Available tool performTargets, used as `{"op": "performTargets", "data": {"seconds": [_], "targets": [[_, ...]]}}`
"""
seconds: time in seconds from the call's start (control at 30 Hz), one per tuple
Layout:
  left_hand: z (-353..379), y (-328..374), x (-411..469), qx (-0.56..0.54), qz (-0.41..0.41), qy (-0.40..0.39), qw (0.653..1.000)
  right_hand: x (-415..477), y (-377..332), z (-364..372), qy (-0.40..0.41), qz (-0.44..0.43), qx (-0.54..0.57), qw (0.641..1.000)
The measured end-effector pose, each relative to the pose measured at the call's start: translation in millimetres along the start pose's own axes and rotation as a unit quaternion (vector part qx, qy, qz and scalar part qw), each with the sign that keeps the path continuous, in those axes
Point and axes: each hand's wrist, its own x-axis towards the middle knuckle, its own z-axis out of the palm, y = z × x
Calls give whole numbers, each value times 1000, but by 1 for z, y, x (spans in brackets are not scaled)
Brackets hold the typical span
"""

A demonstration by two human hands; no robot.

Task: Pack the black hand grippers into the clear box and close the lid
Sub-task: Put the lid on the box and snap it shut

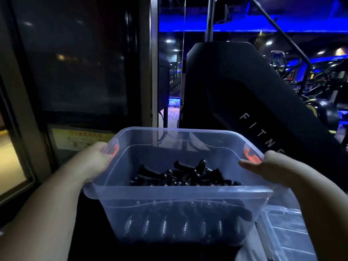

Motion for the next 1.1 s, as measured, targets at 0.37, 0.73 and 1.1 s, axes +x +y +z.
{"op": "performTargets", "data": {"seconds": [0.37,0.73,1.1], "targets": [[-1,-15,-5,-208,-80,-49,974,5,19,12,-3,8,21,1000],[-13,3,-3,-13,-178,-76,981,-19,-12,-12,-53,75,7,996],[-9,39,-51,238,-135,-40,961,-53,-18,-18,-49,111,128,984]]}}
